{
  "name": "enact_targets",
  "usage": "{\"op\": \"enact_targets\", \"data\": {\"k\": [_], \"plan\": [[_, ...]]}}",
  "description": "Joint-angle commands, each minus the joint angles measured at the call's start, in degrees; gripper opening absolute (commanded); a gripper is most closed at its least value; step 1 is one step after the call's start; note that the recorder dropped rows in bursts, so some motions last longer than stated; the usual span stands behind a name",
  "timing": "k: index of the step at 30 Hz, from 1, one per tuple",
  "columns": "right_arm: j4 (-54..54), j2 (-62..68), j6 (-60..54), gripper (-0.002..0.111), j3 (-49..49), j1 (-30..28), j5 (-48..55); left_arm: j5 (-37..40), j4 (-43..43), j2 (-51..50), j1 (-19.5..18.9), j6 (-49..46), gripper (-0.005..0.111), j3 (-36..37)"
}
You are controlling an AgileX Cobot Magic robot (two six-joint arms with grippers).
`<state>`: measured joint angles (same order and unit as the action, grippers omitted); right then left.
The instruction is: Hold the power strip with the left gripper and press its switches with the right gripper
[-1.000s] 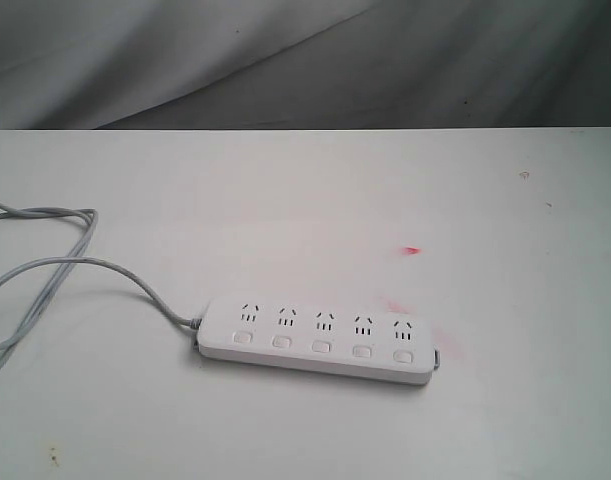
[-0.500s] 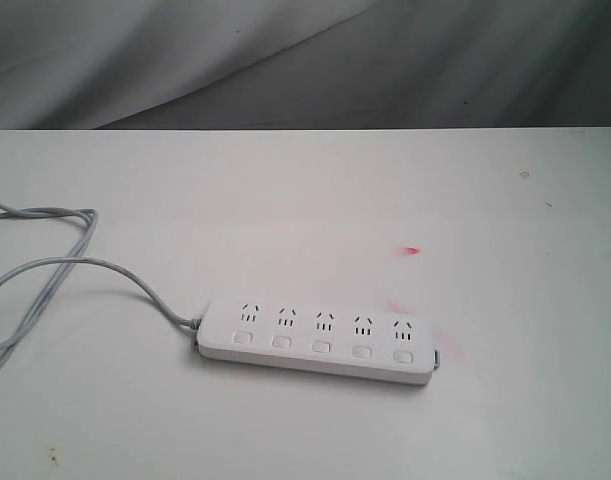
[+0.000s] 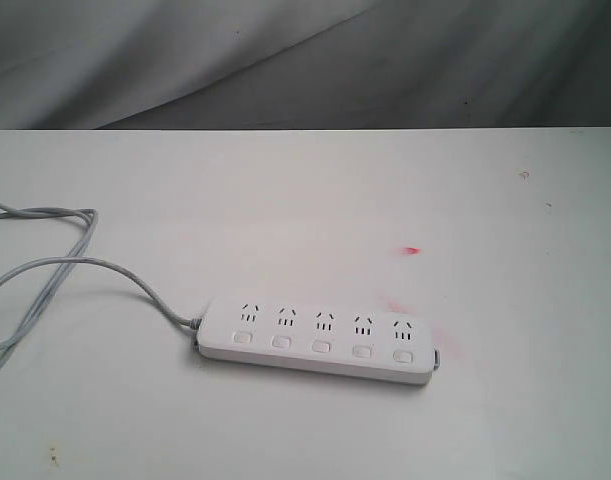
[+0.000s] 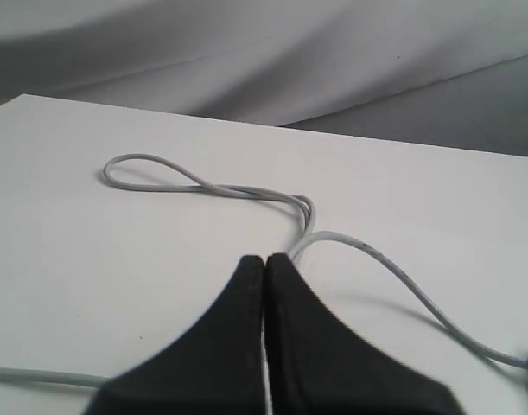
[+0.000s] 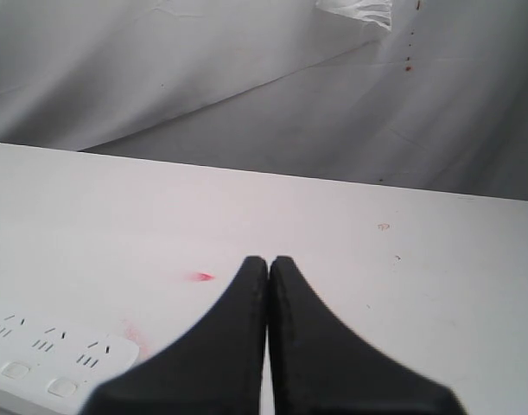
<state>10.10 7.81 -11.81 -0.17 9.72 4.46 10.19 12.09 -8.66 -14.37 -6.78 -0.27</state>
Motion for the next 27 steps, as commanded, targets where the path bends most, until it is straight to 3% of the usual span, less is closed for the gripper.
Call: {"op": "enact_targets", "data": {"k": [1,5,7,27], "plan": [[-0.1,-0.32,0.24,0.0,0.17,-0.48,-0.15,0.77,-0.01,0.69,3.89,0.87,0.0,0.27],[-0.1,-0.32,0.24,0.0,0.17,-0.48,-0.15,0.77,-0.01,0.69,11.53,0.73,0.0,0.27],[-0.1,-0.32,0.24,0.0,0.17,-0.48,-0.15,0.77,-0.01,0.69,12.36,0.73,0.0,0.27],[-0.1,-0.32,0.24,0.0,0.17,-0.48,-0.15,0.77,-0.01,0.69,12.31,0.62,0.0,0.27]]}}
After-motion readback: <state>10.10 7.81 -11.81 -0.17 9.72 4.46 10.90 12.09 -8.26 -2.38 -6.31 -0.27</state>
